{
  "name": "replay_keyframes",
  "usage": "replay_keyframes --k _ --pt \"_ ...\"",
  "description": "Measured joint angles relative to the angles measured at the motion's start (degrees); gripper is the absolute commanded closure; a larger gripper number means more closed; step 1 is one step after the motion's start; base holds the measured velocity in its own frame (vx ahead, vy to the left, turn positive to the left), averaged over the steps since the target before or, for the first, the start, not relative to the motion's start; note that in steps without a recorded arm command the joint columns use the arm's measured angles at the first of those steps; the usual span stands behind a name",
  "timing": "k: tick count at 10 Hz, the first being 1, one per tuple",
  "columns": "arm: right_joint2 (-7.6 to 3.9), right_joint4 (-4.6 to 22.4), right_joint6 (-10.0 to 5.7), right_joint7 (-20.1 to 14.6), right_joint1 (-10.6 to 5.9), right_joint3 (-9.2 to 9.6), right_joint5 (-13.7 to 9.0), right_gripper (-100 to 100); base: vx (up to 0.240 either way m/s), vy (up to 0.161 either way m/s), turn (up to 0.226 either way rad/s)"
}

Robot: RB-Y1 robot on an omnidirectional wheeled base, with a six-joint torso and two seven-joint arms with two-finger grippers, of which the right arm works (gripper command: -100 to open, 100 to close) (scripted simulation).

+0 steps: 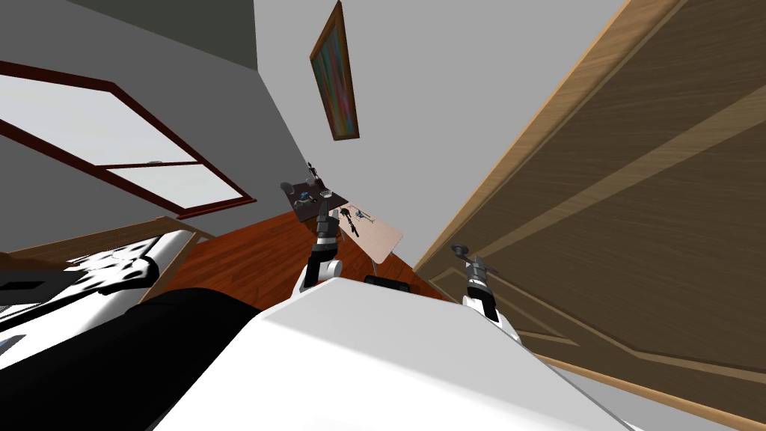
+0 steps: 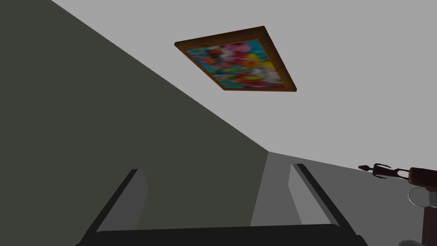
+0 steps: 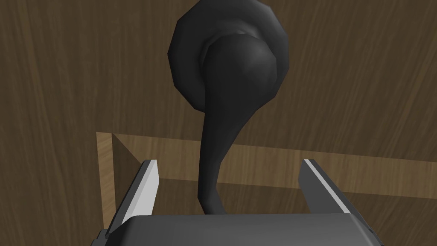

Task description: Pull the door open

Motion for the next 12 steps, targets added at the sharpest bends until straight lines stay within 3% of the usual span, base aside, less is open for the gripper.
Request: replay_keyframes --k 12 --pt "0.24 0.18 0.27 0.42 -0.5 -0.19 -0.04 -100 0.0 -0.001 0.003"
